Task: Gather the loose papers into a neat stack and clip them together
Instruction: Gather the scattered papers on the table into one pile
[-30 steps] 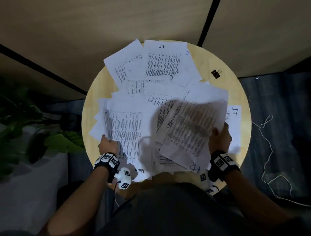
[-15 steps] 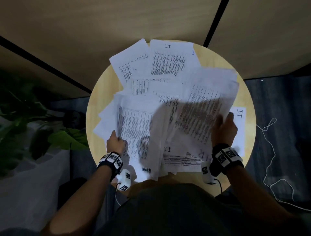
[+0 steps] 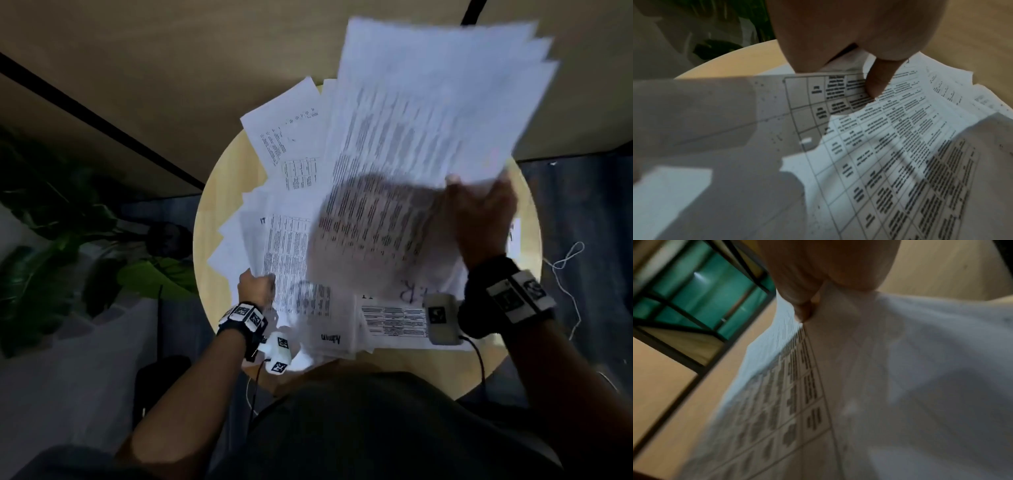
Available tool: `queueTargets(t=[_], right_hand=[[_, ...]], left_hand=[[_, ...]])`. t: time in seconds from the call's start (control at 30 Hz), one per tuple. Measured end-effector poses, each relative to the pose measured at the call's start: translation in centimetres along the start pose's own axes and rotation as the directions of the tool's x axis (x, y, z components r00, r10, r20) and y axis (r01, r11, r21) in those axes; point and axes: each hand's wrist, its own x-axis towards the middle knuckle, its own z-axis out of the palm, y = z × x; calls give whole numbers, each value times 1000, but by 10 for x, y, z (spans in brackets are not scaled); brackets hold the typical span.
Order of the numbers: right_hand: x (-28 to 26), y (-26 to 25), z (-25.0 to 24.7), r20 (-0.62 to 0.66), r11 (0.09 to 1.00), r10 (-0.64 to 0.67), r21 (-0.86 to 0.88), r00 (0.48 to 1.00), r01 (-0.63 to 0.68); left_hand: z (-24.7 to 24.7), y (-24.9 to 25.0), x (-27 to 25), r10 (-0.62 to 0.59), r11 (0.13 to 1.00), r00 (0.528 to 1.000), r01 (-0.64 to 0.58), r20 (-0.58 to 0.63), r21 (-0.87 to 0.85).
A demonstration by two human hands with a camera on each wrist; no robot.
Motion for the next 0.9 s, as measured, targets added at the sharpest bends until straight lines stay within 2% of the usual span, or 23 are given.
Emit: queueTargets(t=[0.1,0.17,0.23,0.3,0.33,0.4,0.43,0.47,0.6,0.7,0.77,0.83,0.9], right_hand=[[-26,28,24,258,975,133,-209,957,-79],[-45,35,36,374,961,179,-266,910,-80],[-63,39,44,434,943,206,-327,877,-60],[-76,37,47,456,928,172,-373,873,13],[-82,34,48,443,928,95,-363,892,81],[-91,17,47,408,941,-63,-281,911,191],[-95,6,45,420,953,-90,-227,903,200],[-97,-3,45,449,968,-97,-163,888,188],[-96,-7,54,581,998,58,-33,812,-48],[-95,21,67,592,983,180,-142,786,-118],[-97,37,73,602,966,257,-193,756,-175],[-100,49,77,608,952,303,-218,734,-213],[-102,55,84,599,944,329,-213,730,-251]], left_hand=[[0,-8,7,-50,991,998,53,25,-124],[-1,-8,6,-52,987,998,55,23,-150],[-2,-7,3,-41,990,999,44,23,-134],[-1,-6,1,-23,991,1000,25,15,-128],[-1,-4,-1,-20,994,1000,21,11,-111],[-1,-4,-2,-16,996,999,19,30,-85],[0,-6,-1,-13,998,999,15,39,-64],[0,-6,-3,-16,998,998,19,55,-56],[4,-12,2,-53,997,997,56,61,-59],[2,-13,-2,-90,992,992,97,83,-86],[2,-9,-10,-117,963,974,159,193,-219],[3,-13,-12,-156,903,931,269,330,-334],[5,-15,-11,-125,895,926,261,356,-362]])
